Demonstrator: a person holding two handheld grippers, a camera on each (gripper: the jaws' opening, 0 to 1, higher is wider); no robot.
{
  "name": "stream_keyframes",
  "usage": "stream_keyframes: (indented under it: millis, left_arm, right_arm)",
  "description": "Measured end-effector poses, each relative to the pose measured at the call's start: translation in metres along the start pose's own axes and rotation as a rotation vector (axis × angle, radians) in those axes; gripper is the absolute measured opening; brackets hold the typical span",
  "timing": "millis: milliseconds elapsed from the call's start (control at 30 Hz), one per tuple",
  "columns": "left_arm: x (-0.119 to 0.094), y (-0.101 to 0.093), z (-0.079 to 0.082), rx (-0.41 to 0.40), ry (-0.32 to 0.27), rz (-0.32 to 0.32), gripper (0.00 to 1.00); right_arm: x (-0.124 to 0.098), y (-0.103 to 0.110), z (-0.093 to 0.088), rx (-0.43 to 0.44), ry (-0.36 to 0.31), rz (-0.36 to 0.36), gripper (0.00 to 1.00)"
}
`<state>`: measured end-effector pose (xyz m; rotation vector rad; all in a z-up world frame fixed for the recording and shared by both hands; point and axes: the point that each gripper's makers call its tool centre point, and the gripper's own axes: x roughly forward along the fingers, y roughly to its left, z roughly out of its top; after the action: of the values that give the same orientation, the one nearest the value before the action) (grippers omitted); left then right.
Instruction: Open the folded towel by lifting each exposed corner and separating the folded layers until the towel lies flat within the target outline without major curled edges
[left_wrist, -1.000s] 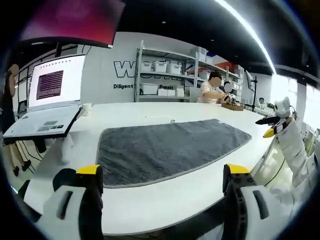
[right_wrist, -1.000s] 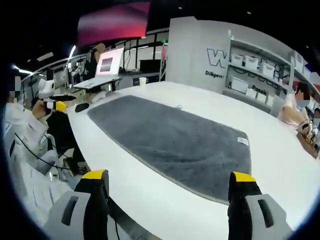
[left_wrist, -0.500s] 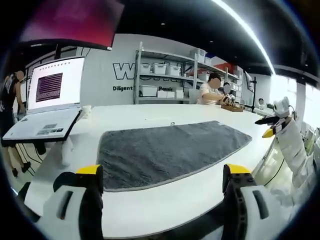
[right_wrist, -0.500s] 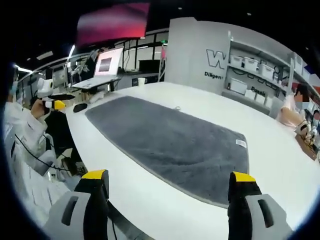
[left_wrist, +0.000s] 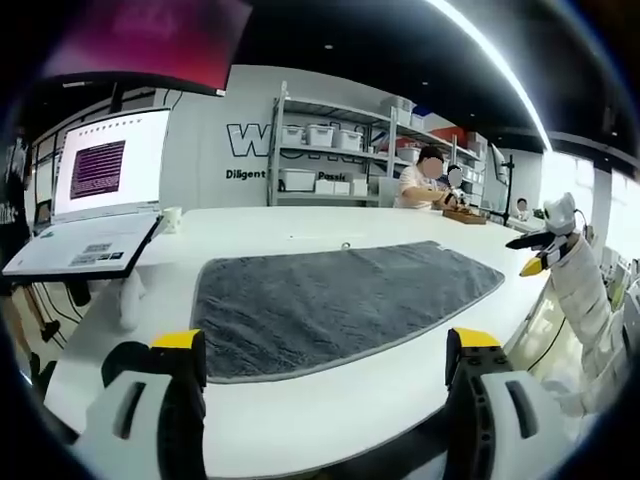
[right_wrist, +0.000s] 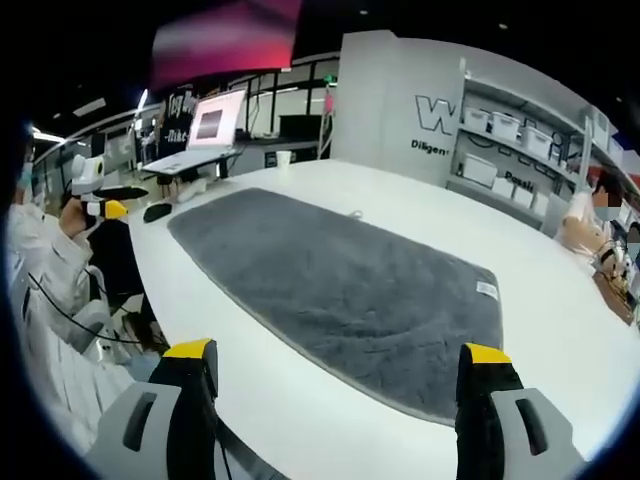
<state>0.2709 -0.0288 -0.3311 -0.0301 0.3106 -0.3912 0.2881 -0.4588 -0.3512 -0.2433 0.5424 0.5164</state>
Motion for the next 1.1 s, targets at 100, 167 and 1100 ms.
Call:
stream_keyframes:
  millis: [100,167,1100]
  left_arm:
    - [0.002,-0.001,0.000,-0.006,-0.003,-0.006,0.99]
    - [0.004,-0.001,0.001,-0.007,0.001,-0.010,0.99]
    - [0.023,-0.019,0.002,0.023,0.025,-0.054,0.99]
  right_arm:
    - [0.000,0.000,-0.001,-0.002,0.007,-0.001,0.99]
    - [-0.001,-0.003,0.001,0.003,-0.002,-0.007,0.99]
    - [-0.004,-0.008,-0.011,0.029,0.001,-0.015,0.99]
